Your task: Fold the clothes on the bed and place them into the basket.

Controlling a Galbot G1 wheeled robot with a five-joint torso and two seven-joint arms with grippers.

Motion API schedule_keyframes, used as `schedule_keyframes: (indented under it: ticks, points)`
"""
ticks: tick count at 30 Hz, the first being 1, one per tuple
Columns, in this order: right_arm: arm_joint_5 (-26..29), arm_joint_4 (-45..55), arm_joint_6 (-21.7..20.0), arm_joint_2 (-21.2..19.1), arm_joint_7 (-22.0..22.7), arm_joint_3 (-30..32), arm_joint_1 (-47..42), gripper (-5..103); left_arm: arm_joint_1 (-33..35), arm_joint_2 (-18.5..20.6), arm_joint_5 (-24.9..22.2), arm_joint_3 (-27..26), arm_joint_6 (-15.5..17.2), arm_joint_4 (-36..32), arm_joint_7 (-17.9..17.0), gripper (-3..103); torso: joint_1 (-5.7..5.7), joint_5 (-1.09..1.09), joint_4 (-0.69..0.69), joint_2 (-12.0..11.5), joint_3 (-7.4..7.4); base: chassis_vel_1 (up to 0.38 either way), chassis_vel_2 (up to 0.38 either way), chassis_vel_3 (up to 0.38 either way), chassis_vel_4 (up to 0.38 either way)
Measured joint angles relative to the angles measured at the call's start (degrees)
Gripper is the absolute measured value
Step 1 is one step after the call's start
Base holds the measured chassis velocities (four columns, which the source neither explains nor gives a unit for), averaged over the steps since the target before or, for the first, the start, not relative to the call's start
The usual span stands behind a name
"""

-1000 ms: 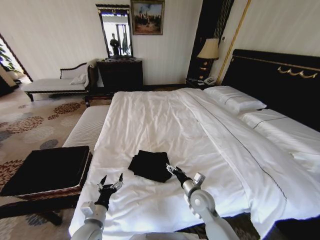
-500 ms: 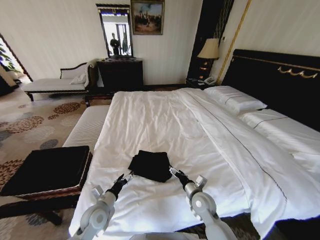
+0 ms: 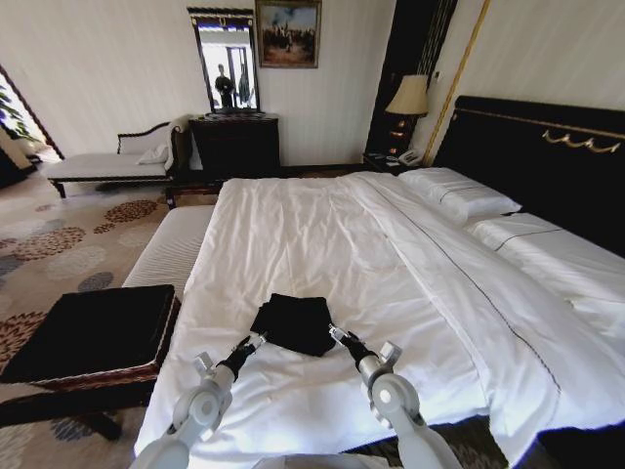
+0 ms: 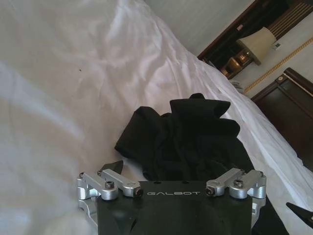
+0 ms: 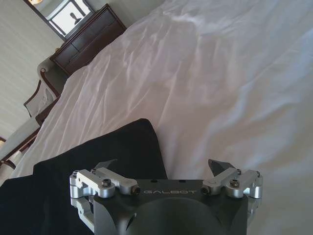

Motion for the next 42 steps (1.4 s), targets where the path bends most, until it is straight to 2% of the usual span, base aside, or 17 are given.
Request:
schedule_keyframes:
  ticks: [6, 13, 23, 24, 27, 31, 35, 37, 38, 41, 42]
  points:
    - [-0.5, 0.0, 0.0, 0.1, 0.1, 0.0, -0.4, 100, -1.7, -1.3, -4.1, 0.7, -0.5, 0.8, 1.2, 100, 0.0, 0.0, 0.0, 0.0, 0.0, 0.0, 0.0, 0.0, 0.0]
    - [-0.7, -0.2, -0.1, 0.1, 0.2, -0.1, -0.5, 100, -1.2, -1.5, -3.8, 0.3, -0.6, 0.2, 2.4, 100, -0.01, 0.0, 0.01, 0.0, -0.01, 0.0, 0.0, 0.0, 0.0]
    - [-0.6, -0.5, -0.6, 0.3, 0.6, -0.7, 0.1, 100, -4.9, -2.0, -3.3, 1.6, -0.6, 4.3, 3.5, 100, -0.01, 0.0, 0.0, 0.0, 0.0, 0.0, 0.0, 0.0, 0.0]
    - [-0.6, -0.7, -0.6, 0.3, 0.6, -0.7, 0.1, 100, -5.1, -2.2, -3.0, 1.7, -0.6, 4.4, 3.7, 103, -0.01, 0.0, 0.0, 0.0, -0.01, 0.0, 0.0, 0.0, 0.0]
    - [-0.4, -0.9, -0.6, 0.2, 0.6, -0.8, 0.2, 100, -5.4, -2.3, -2.5, 2.0, -0.6, 4.4, 3.9, 99, -0.01, 0.0, 0.0, 0.0, 0.0, 0.0, 0.0, 0.0, 0.0]
    - [3.5, -1.2, -1.4, 0.2, 1.3, -1.1, 1.4, 100, -6.4, -2.8, -1.9, 2.0, -0.9, 5.7, 4.2, 96, -0.01, 0.0, 0.0, 0.0, 0.0, 0.0, 0.0, 0.0, 0.0]
    - [12.0, -1.3, -3.7, 0.7, 2.0, -1.0, 3.5, 100, -7.1, -3.2, -1.9, 1.8, -1.3, 6.4, 4.2, 81, -0.01, 0.0, 0.01, 0.0, 0.0, 0.0, 0.0, 0.0, 0.0]
    - [12.6, -1.7, -3.9, 0.8, 2.0, -1.0, 4.0, 100, -7.2, -3.4, -1.8, 1.8, -1.3, 6.7, 4.2, 81, -0.01, 0.0, 0.01, 0.0, 0.0, 0.0, 0.0, 0.0, 0.0]
    - [12.7, -2.8, -4.0, 1.0, 2.0, -1.4, 4.9, 100, -7.5, -3.6, -1.8, 1.8, -1.3, 7.2, 4.2, 70, -0.01, 0.0, 0.0, 0.0, -0.01, 0.0, 0.0, 0.0, 0.0]
    - [12.6, -4.2, -4.1, 1.3, 2.0, -1.7, 5.7, 100, -7.8, -3.9, -1.7, 1.9, -1.4, 7.7, 4.2, 65, -0.01, 0.0, 0.01, 0.0, 0.0, 0.0, 0.0, 0.0, 0.0]
    - [12.6, -4.6, -4.1, 1.3, 2.0, -1.8, 6.0, 100, -7.9, -4.0, -1.7, 1.9, -1.4, 7.8, 4.2, 59, -0.01, 0.0, 0.01, 0.0, 0.0, 0.0, 0.0, 0.0, 0.0]
